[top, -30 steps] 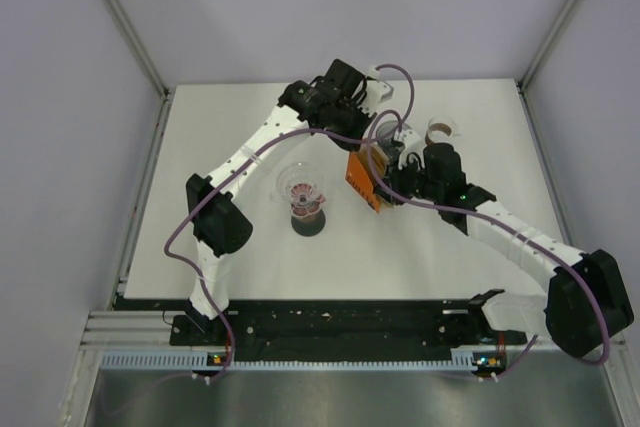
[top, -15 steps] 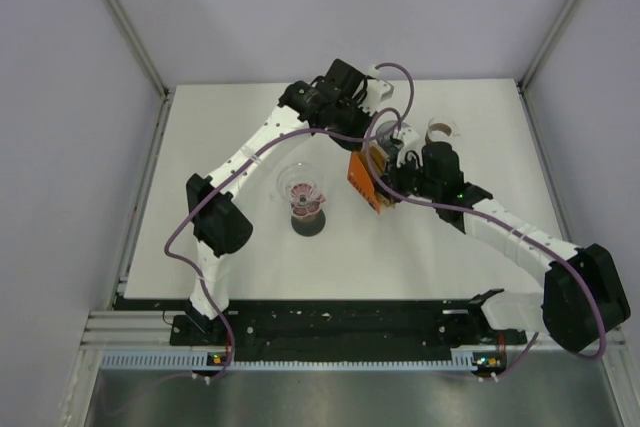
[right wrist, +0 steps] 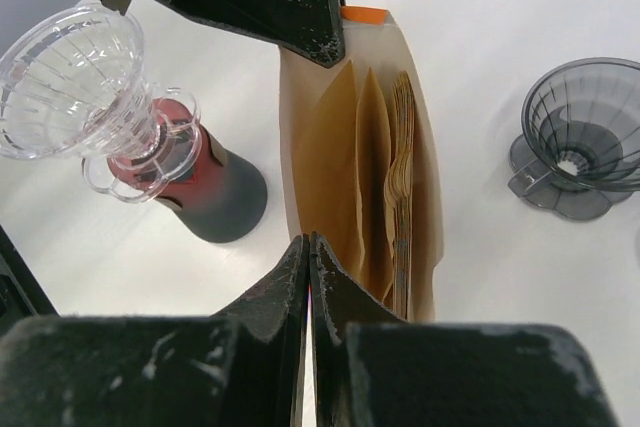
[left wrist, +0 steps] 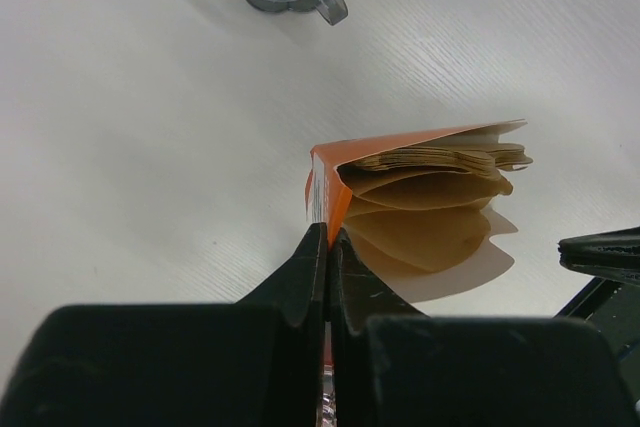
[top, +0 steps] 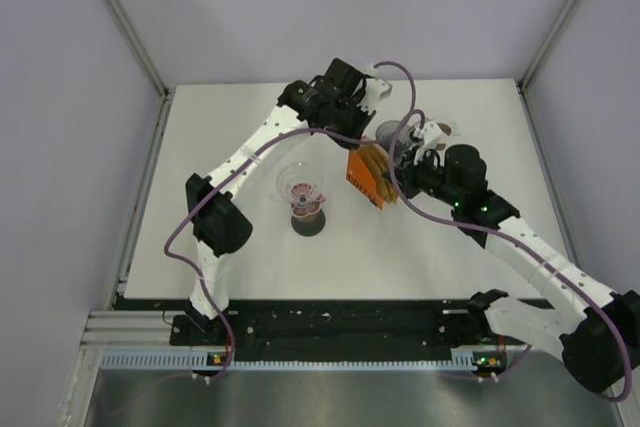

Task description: Place the coffee filter in the dripper

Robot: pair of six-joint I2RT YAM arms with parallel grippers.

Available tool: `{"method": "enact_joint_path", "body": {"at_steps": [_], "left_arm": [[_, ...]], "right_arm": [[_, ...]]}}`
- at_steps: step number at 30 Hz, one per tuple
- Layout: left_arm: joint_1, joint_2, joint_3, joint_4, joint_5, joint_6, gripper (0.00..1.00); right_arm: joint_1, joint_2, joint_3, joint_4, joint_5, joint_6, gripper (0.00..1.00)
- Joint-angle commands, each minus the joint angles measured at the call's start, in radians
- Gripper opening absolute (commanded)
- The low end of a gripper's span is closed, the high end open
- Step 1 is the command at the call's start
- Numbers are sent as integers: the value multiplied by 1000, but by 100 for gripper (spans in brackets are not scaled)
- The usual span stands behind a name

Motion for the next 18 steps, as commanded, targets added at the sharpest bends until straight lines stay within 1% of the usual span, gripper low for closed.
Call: {"method": "enact_joint_path", "body": {"at_steps": [1,4,5,7,9,11,14,18], "left_arm": [[3,-79,6,43,2,6,0],[3,-83,6,46,13,0,0],[3,-85,7,48,13,1,0],[3,-85,7,46,10,1,0],[3,-88,7,46,14,1,0],[3,-88,7,48,26,1,0],[3,-85,7,48,31,-3,0],[3,-86,7,48,34,-5,0]], "right_arm": [[2,-21,32,-43,26,-32,0],[2,-4,23,-43,9,-31,0],[4,8,20,-44,-12,-26,2],[4,27,20,-64,-49,-26,12],[4,34,15,-77,-51,-28,18],[5,36,11,-78,-48,-26,18],[5,50,12,-73,-36,-22,14],[4,82,15,-51,-8,-9,12]]}}
